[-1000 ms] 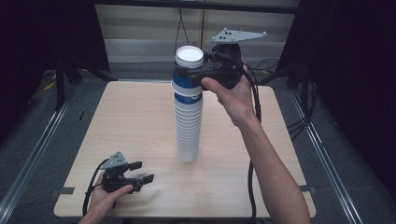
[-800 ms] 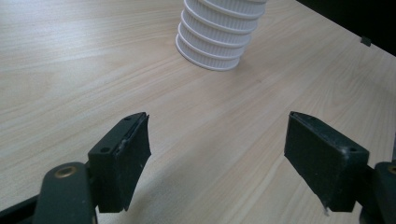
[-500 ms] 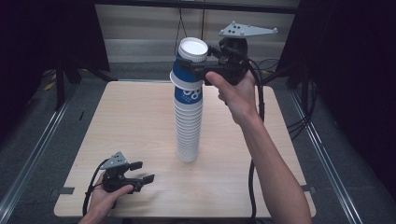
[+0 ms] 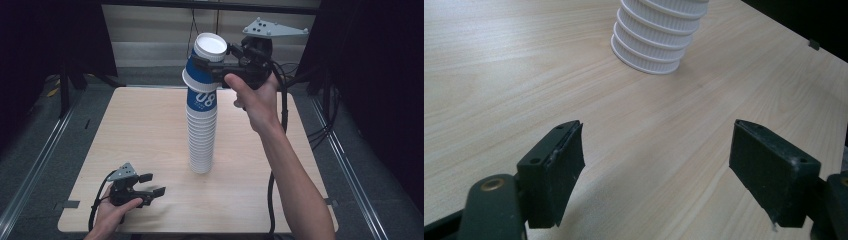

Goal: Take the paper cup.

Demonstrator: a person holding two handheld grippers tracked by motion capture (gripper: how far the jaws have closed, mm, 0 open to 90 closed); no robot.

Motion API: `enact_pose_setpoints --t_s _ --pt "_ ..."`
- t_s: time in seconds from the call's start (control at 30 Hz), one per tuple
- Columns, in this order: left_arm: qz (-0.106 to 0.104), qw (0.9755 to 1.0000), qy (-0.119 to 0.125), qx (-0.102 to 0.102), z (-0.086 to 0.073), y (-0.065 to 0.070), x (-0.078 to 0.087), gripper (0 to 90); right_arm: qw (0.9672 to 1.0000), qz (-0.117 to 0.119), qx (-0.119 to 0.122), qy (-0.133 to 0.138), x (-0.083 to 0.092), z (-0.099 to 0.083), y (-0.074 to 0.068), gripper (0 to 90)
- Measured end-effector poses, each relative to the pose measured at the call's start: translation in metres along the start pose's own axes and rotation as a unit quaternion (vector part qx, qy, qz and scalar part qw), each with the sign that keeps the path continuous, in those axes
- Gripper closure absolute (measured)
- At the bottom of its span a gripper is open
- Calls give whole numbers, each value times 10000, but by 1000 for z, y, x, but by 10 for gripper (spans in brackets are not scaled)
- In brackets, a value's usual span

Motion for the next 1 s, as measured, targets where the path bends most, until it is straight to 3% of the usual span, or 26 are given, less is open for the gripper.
enact_pose_setpoints --t_s 0.3,0.57,1.0 --pt "-67 10000 -40 12 -1 2 -1 218 9999 -10 -103 133 13 4 6 280" --pt "-42 10000 -38 12 -1 1 -2 218 9996 -140 -101 245 36 11 16 280" --pt "-135 9999 -54 -1 0 5 -4 213 9989 -364 -90 293 70 6 30 280"
Point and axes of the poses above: each handheld gripper's, and its own axes: x roughly backward along the jaws, z roughly out of its top, y roughly to its right, the point moved 8 cm from there along -x, roughly forward along the jaws, and after that the axes turned 10 degrees about y, right-handed, at the moved point
